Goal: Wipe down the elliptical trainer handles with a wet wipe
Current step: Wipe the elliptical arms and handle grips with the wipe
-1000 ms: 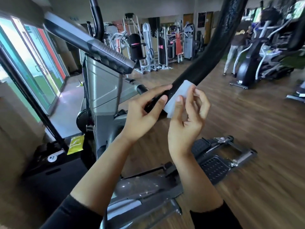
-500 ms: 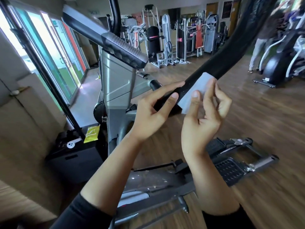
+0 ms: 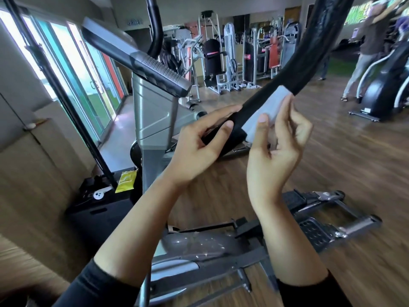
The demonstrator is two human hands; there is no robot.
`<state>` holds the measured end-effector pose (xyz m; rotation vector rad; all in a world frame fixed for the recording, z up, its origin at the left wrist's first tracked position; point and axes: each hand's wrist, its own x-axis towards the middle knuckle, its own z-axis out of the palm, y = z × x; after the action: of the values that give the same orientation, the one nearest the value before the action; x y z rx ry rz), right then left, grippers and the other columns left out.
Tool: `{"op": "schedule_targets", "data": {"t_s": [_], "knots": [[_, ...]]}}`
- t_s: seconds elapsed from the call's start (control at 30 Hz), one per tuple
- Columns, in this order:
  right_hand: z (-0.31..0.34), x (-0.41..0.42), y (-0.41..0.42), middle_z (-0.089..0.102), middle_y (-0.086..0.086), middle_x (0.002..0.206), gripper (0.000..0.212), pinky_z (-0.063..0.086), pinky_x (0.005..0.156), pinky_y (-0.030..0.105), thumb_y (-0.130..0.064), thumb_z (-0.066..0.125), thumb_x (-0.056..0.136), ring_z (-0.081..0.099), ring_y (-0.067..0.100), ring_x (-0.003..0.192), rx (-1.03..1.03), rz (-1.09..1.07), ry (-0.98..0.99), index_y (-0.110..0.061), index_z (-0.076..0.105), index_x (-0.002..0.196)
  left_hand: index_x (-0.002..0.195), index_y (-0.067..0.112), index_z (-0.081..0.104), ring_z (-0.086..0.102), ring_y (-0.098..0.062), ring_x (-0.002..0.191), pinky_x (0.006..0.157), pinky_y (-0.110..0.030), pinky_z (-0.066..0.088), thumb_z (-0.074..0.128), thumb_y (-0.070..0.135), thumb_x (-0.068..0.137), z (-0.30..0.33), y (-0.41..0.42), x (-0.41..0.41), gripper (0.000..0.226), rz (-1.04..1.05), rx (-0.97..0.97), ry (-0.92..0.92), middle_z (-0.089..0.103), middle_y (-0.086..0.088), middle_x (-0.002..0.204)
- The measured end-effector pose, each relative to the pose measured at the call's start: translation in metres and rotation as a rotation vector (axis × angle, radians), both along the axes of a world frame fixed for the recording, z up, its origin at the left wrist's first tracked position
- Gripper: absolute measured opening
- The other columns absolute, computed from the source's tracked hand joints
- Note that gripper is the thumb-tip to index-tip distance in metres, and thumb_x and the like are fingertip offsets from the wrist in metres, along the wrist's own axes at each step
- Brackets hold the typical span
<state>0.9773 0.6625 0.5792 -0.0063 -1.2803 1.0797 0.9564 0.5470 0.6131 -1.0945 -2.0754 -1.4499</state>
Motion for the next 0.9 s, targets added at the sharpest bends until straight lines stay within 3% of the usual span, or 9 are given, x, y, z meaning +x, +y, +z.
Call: {"op": "schedule_targets", "data": {"t_s": [0.1,0.33,0.53,0.7,0.9], "knots": [[-0.014,0.008,-0.01,0.051,0.022,0.108,0.041,0.051,0.082,0.051,-0.003,0.058,0.091,0.059,0.033,0.102,0.02,0.055,-0.043,0.009,0.049,0.129,0.129,0.01,0.06,0.063,-0.01,0.11,0.101,-0.033,0.047,0.051,0.013,0.098,0.007,0.008,0.0,0.032,0.004,-0.025,0.016,0.069,-0.003,0.117],[0.021,-0.004,0.027,0.046,0.016,0.105,0.035,0.046,0.099,0.043,0.002,0.058,0.089,0.056,0.034,0.11,0.007,0.027,0.042,0.012,0.053,0.122,0.129,0.01,0.06,0.059,-0.01,0.121,0.108,-0.034,0.043,0.053,0.011,0.097,0.021,0.026,0.001,0.033,0.04,-0.067,0.054,0.065,-0.001,0.127],[0.011,-0.002,0.029,0.052,0.025,0.104,0.038,0.047,0.095,0.046,0.002,0.057,0.089,0.057,0.035,0.108,0.046,0.035,0.014,0.012,0.05,0.125,0.13,0.008,0.059,0.061,0.001,0.104,0.099,-0.021,0.047,0.052,0.007,0.097,0.031,0.038,0.004,0.034,0.058,-0.085,0.049,0.068,-0.002,0.121],[0.033,-0.007,0.048,0.052,0.026,0.106,0.038,0.046,0.098,0.034,0.002,0.057,0.087,0.056,0.028,0.107,0.032,0.045,0.036,0.01,0.052,0.124,0.13,0.007,0.059,0.058,0.006,0.107,0.097,-0.012,0.042,0.051,0.004,0.096,0.037,0.048,0.004,0.034,0.095,-0.104,0.101,0.066,0.001,0.121],[0.041,-0.011,0.064,0.053,0.026,0.105,0.039,0.049,0.096,0.037,0.003,0.056,0.089,0.056,0.025,0.108,0.054,0.024,0.04,0.008,0.05,0.127,0.131,0.014,0.06,0.057,0.008,0.11,0.096,-0.006,0.038,0.053,0.007,0.096,0.046,0.061,0.007,0.036,0.143,-0.151,0.162,0.066,0.007,0.122]]}}
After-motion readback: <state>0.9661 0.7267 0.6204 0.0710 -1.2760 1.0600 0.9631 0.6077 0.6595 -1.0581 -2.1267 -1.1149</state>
